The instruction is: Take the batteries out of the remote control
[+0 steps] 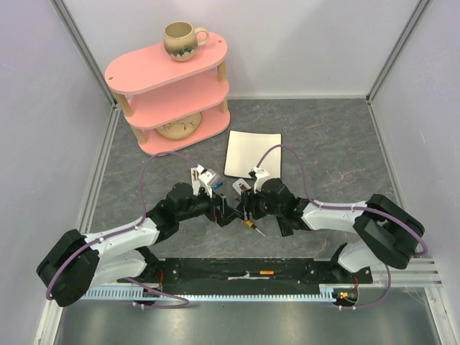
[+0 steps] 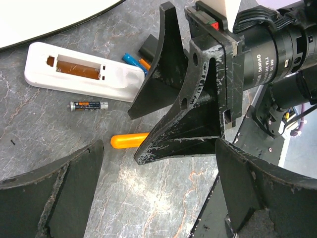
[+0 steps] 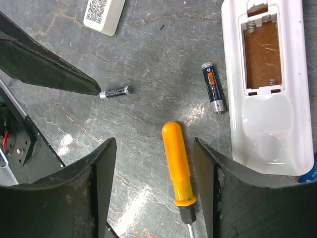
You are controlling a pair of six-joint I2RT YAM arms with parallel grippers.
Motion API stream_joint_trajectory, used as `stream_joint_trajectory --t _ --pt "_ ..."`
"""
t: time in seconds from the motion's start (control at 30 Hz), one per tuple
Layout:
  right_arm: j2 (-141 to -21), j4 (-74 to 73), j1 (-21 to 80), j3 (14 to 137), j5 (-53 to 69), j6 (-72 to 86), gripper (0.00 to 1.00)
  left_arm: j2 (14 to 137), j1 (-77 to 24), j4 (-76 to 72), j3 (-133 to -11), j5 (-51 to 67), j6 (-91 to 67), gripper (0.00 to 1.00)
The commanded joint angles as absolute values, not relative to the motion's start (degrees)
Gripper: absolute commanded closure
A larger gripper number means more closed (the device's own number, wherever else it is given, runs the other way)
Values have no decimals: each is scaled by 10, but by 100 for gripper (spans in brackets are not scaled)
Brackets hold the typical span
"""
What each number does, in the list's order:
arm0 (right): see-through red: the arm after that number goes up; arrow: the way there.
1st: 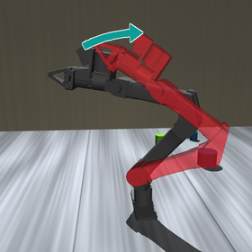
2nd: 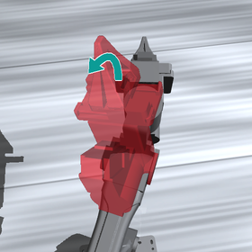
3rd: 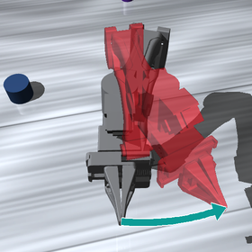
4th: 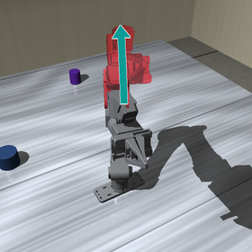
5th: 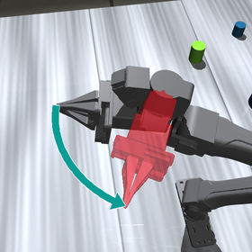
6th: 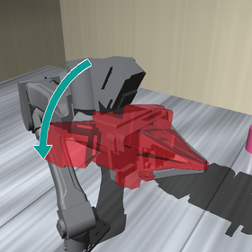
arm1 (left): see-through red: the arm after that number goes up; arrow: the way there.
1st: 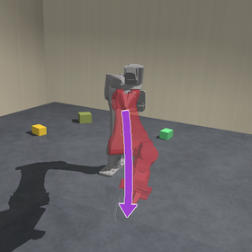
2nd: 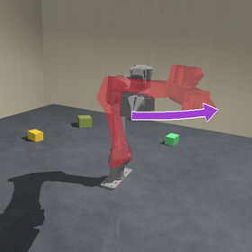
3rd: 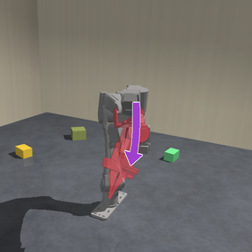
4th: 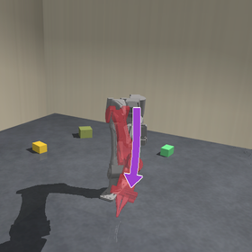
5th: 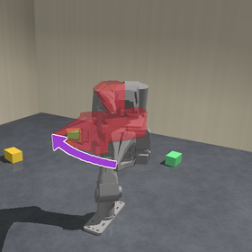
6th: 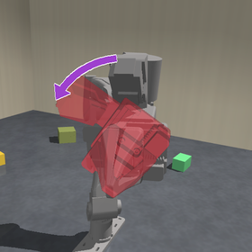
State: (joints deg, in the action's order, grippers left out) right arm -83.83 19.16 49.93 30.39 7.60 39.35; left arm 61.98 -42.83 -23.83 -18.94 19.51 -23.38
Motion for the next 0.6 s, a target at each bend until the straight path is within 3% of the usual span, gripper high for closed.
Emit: stream_joint_trajectory --t 0.0,0.2,0.4,0.57 --pt "-803 200 502 304 50 382 29 605 -425 -241 -196 183 -213 1" --pt "-756 150 502 302 -15 360 17 607 -414 -224 -194 159 -233 1" --pt "-680 63 501 301 -152 348 3 588 -401 -136 -211 41 -258 1" --pt "-594 1 500 294 -289 343 2 525 -401 -75 -210 -62 -251 1"
